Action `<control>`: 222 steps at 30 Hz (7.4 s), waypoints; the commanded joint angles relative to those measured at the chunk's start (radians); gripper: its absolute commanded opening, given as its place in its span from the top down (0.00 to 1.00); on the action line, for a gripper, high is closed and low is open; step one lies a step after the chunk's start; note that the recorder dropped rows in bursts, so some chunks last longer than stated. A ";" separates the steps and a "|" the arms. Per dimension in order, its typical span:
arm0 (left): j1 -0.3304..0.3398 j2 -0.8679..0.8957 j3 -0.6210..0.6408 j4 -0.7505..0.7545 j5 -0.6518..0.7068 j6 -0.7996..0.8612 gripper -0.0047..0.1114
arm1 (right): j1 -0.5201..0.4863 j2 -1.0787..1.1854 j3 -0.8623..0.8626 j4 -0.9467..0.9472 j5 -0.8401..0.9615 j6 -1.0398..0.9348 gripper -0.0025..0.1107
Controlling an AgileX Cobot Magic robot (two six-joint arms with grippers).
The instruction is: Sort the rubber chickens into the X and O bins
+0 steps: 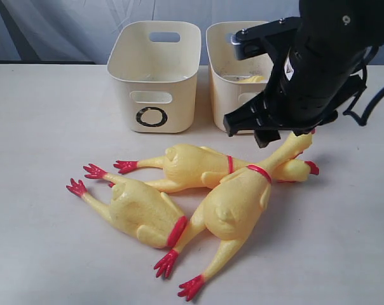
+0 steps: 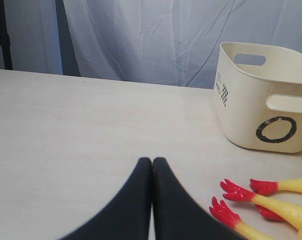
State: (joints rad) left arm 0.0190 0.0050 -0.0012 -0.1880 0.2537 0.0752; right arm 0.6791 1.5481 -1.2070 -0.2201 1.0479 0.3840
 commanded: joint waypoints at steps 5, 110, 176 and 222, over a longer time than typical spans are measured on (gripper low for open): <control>0.000 -0.005 0.001 -0.030 -0.044 -0.012 0.96 | -0.003 -0.049 0.008 0.011 -0.005 -0.067 0.51; -0.838 2.194 -1.554 -0.498 0.231 0.720 0.75 | -0.004 -1.263 0.541 -0.243 -0.005 -0.018 0.51; -0.603 1.834 -1.808 0.474 -0.236 -0.012 0.94 | -0.003 -1.263 0.541 -0.216 0.004 -0.018 0.51; -0.381 1.466 -1.804 0.807 0.122 -0.309 0.96 | 0.010 -1.263 0.542 -0.194 0.015 -0.058 0.51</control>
State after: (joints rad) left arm -0.4569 1.4844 -1.8007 0.6245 0.4016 -0.1848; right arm 0.6843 0.2904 -0.6696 -0.4112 1.0623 0.3304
